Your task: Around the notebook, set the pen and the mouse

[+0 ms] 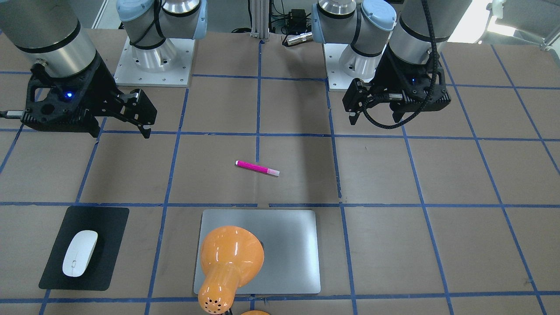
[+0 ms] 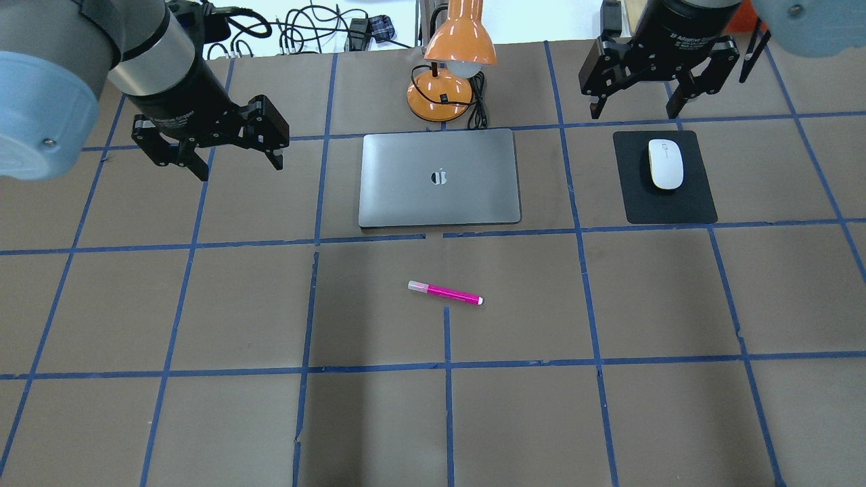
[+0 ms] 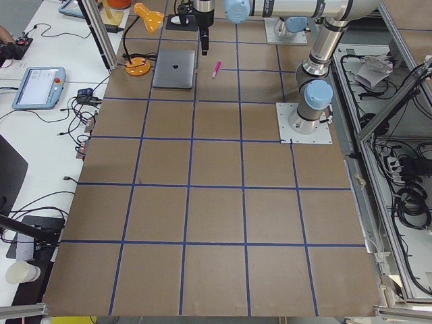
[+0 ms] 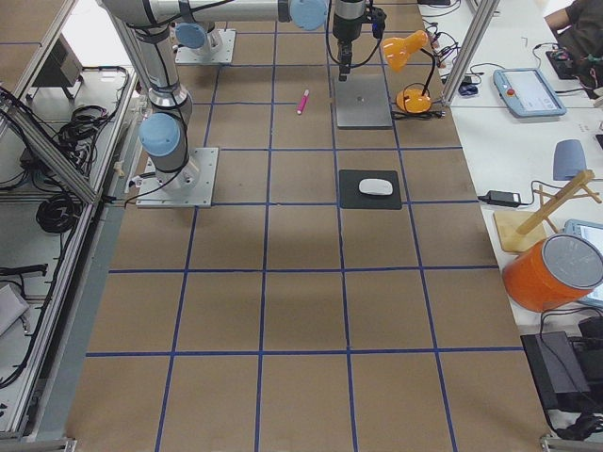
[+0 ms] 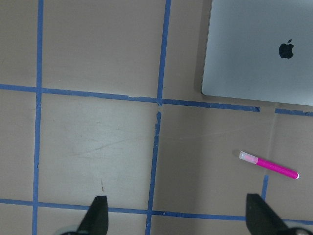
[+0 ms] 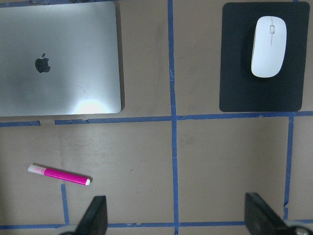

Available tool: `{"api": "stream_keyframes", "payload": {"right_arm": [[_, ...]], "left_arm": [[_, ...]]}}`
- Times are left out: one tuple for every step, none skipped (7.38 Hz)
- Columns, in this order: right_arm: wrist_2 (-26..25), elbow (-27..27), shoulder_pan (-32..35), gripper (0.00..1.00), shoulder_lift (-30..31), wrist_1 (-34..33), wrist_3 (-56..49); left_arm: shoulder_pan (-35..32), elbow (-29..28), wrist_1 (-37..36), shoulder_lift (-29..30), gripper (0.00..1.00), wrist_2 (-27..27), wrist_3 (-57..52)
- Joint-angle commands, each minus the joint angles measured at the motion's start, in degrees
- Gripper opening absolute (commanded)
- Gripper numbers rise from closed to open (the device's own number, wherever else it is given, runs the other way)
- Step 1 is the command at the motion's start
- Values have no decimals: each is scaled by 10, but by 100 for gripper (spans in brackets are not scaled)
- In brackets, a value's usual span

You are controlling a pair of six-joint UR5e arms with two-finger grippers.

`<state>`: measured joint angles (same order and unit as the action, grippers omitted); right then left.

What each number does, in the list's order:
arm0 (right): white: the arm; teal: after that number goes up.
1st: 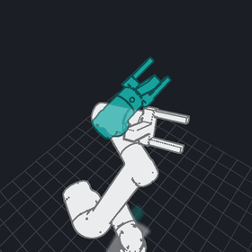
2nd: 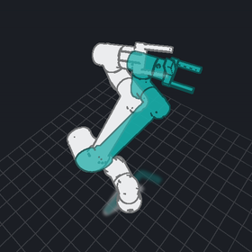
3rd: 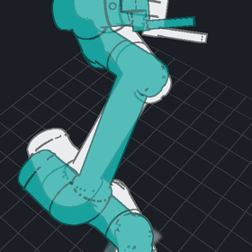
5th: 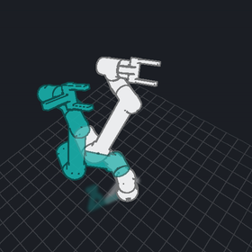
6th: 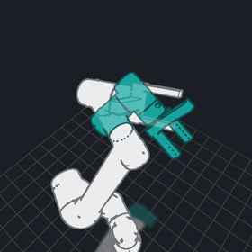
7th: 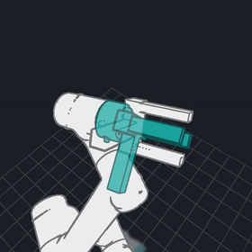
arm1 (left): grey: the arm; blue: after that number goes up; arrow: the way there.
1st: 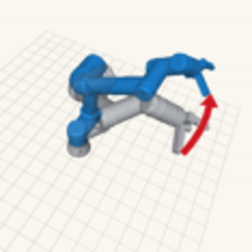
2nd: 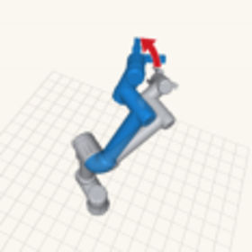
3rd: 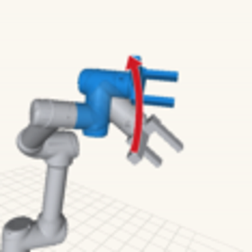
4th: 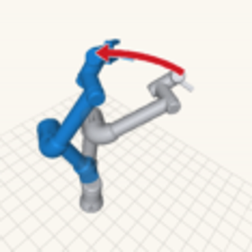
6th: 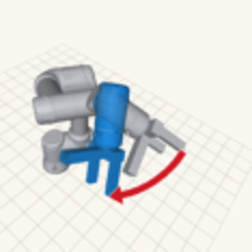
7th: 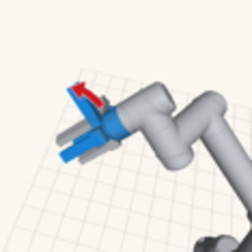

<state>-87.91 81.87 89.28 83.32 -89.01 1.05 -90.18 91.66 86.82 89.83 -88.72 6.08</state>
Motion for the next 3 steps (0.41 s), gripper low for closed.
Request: {"api": "stream_keyframes", "payload": {"right_arm": [[-12, 2, 0, 100, -1, 5, 0], [-22, 3, 0, 100, 0, 2, 1], [-16, 1, 0, 100, 1, 1, 3]], "left_arm": [[0, 0, 0, -2, 100, 0, 0], [0, 0, 1, -3, 100, -1, 0], [0, 1, 1, -4, 100, -1, 0]]}}
